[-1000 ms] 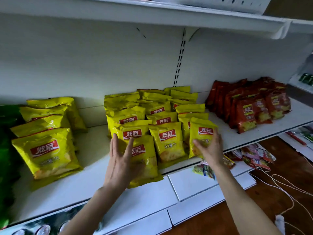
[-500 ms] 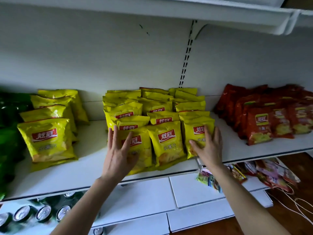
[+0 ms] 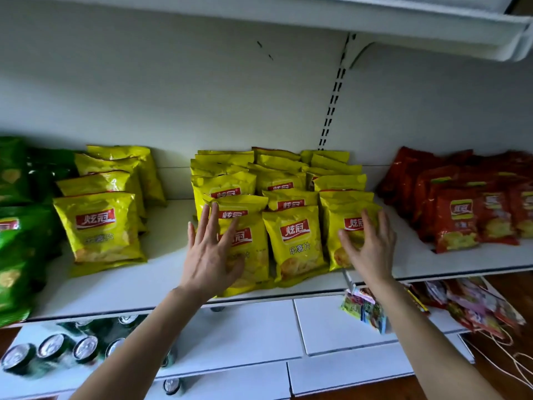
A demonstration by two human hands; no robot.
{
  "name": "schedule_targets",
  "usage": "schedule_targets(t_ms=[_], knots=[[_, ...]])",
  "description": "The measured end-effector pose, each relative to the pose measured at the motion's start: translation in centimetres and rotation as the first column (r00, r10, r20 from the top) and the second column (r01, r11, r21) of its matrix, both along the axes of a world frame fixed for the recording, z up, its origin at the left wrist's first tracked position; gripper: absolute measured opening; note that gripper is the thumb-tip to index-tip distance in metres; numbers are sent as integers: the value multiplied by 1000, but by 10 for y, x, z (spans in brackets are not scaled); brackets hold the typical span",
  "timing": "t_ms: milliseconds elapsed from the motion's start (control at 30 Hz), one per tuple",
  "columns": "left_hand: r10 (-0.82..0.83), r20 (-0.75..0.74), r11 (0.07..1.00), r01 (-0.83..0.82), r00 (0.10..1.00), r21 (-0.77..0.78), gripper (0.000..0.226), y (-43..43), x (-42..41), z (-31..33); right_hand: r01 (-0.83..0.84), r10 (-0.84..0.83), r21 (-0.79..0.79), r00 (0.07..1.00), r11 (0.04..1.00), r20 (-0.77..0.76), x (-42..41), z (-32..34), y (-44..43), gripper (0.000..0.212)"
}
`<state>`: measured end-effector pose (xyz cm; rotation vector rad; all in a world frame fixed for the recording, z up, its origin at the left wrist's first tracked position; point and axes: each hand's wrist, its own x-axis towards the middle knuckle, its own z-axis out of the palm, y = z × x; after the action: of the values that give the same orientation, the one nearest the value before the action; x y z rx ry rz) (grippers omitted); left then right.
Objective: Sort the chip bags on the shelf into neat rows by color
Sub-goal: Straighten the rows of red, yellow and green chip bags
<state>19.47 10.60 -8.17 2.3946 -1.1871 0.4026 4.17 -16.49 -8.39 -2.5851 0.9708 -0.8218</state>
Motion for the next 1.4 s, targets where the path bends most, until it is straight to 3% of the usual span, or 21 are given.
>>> schedule_targets(t_ms=[200,300,467,567,633,767,833,1000,1133,1300,1400], knots=[[41,21,996,-39,999,-82,53,18,-2,7,-99,112,-80,978,992,178,23,22,26,68],[70,54,993,-64,996,-102,43,41,9,14,-200,205,-48,939,979,276,47,39,56,58],[156,61,985,-150,986,-88,52,109,67,39,-400,394,-81,813,913,429,105,65,138,44],[223,67,973,-218,973,-73,47,146,121,65,-532,445,103,786,841,428,145,61,199,47],[263,68,964,-261,962,-45,45,159,156,85,-566,479,255,813,784,333,174,49,234,46],[264,32,960,-266,964,87,52,163,210,106,-499,496,498,855,709,151,218,29,282,63],[213,22,967,-214,977,141,55,160,229,108,-452,478,543,872,708,102,233,21,296,73],[74,6,965,-73,997,253,62,146,258,103,-370,392,630,913,683,112,259,19,314,70],[48,7,956,-48,999,291,59,135,268,101,-377,379,638,914,671,141,272,15,328,85],[43,-50,962,-28,998,270,46,121,271,97,-318,284,596,946,737,153,262,14,320,76],[13,-82,977,5,997,215,44,104,264,94,-269,222,567,963,778,152,249,15,306,93]])
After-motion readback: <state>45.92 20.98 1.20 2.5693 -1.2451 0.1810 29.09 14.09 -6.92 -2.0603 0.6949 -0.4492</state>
